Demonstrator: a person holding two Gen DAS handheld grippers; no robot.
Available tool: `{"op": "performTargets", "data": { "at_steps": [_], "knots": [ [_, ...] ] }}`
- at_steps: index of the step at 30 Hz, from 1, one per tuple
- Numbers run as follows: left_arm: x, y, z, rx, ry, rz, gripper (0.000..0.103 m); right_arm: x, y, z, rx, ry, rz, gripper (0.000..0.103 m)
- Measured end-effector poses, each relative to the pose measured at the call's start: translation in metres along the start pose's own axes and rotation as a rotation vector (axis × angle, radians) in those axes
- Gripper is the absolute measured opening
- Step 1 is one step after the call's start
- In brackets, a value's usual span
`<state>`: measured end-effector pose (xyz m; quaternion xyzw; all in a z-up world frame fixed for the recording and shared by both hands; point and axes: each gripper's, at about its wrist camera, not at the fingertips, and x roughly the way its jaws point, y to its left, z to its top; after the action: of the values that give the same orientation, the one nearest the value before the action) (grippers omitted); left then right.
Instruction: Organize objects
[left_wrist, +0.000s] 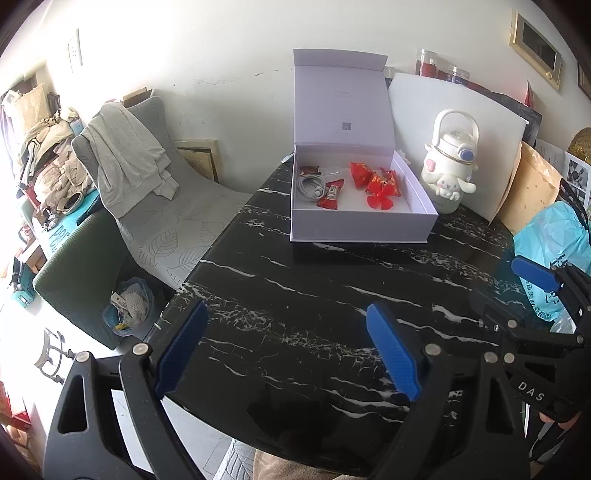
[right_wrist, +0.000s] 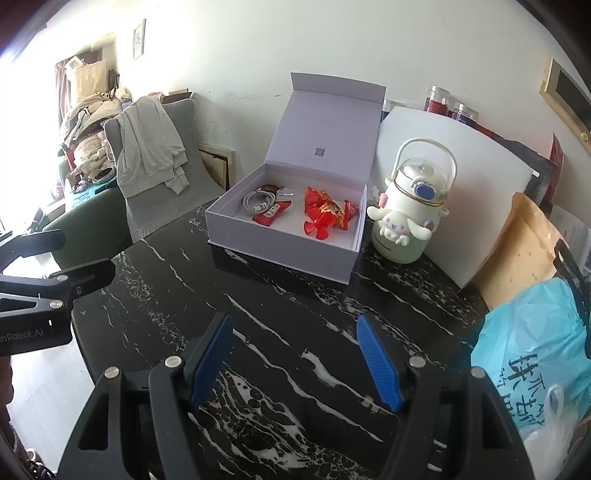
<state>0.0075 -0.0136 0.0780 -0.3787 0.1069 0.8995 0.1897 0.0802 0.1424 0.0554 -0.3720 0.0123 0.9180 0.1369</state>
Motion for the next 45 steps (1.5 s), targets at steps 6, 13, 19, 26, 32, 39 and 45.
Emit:
{"op": "performTargets", "data": {
  "at_steps": [6,13,19,26,32,39,45],
  "knots": [
    [0.000,0.002,-0.005,-0.001,0.014,0.001,0.088,-0.004,0.003,-0.003,-0.009,-0.007,-0.005,0.071],
    [0.003,0.004,-0.009,-0.004,0.026,-0.002,0.088,-0.002,0.007,-0.004,-0.019,-0.003,-0.006,0.071],
    [0.000,0.006,-0.009,0.000,0.027,0.010,0.088,0.000,0.009,-0.003,-0.026,0.004,-0.010,0.071],
    [-0.003,0.009,-0.007,-0.011,0.019,0.014,0.088,0.000,0.011,-0.001,-0.027,0.000,-0.008,0.071],
    [-0.002,0.008,-0.008,-0.005,0.039,0.007,0.088,-0.001,0.014,0.000,-0.038,-0.002,-0.008,0.071],
    [-0.001,0.009,-0.009,-0.011,0.042,0.011,0.088,-0.003,0.018,0.002,-0.047,-0.006,-0.010,0.071],
    [0.001,0.010,-0.009,-0.002,0.054,0.009,0.088,-0.003,0.021,0.003,-0.054,-0.008,-0.009,0.071]
  ]
}}
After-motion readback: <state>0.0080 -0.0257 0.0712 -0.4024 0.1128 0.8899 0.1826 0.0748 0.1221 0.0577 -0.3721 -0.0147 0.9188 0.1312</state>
